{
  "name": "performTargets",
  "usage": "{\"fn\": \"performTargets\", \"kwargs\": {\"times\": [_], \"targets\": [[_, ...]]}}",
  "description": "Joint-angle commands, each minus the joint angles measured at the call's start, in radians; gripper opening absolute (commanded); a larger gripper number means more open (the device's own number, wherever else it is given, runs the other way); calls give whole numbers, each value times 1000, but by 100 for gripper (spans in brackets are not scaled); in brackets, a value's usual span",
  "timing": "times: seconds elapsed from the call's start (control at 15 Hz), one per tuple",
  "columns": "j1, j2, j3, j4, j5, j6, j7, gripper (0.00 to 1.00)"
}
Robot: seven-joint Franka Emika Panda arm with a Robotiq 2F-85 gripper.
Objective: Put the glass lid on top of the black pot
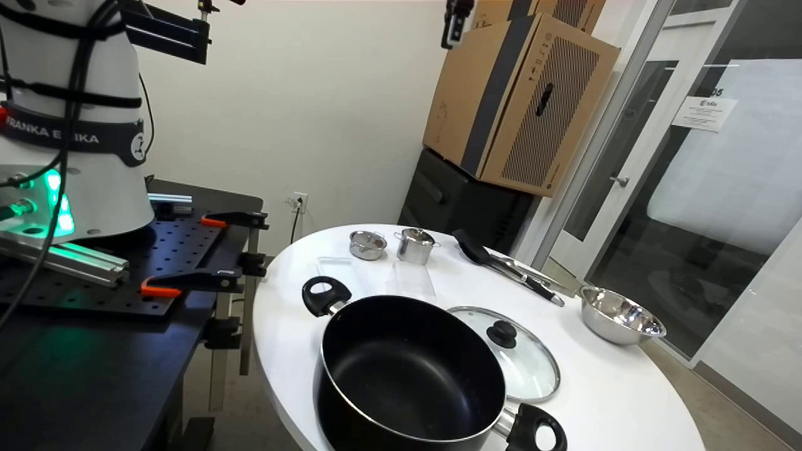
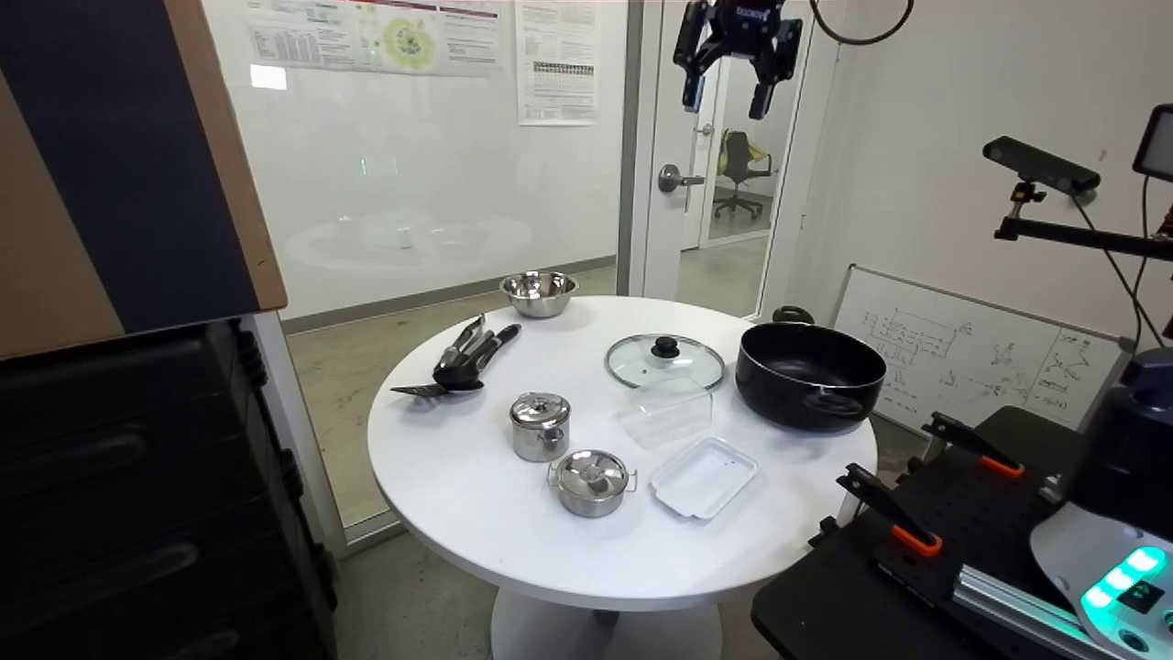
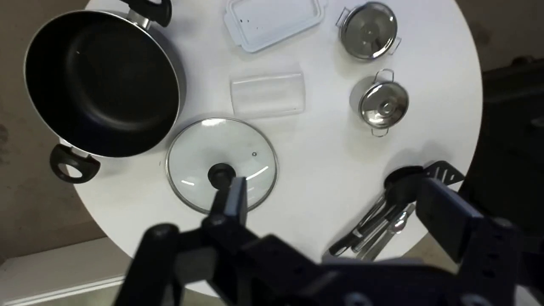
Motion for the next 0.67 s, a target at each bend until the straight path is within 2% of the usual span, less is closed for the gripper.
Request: {"fn": "performTargets", "kwargs": {"times": [0.0, 0.27, 0.6], "targets": [[-58, 199, -37, 91, -54, 86, 104, 100], [-87, 384, -94, 171, -105, 120, 246, 100], [-55, 557, -165, 285, -107, 106, 431, 100]]}}
